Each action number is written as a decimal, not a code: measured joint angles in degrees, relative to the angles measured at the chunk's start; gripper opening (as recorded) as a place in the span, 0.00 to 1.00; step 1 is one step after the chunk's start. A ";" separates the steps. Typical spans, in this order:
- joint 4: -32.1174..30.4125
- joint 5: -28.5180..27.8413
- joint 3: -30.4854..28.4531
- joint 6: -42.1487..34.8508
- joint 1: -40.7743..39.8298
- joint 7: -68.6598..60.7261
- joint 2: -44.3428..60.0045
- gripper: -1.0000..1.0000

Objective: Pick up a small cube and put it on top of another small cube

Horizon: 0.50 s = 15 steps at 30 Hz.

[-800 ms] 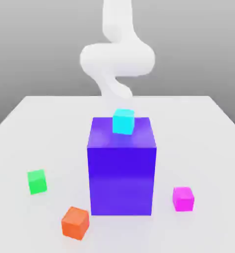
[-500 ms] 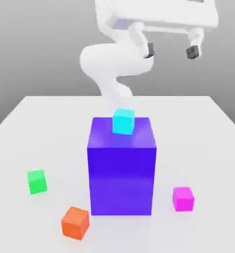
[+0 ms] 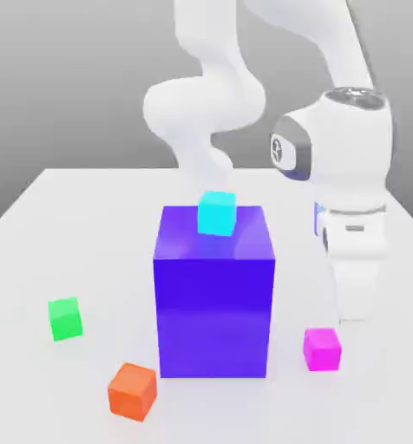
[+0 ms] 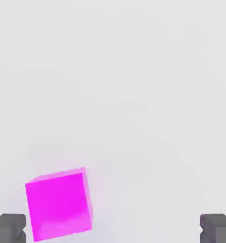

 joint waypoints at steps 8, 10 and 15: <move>1.76 0.18 1.59 10.95 -1.27 -1.71 13.74 0.00; 1.76 0.16 1.59 10.91 -1.27 -1.69 13.73 0.00; 1.53 -0.21 1.33 9.77 -1.10 -1.47 12.40 0.00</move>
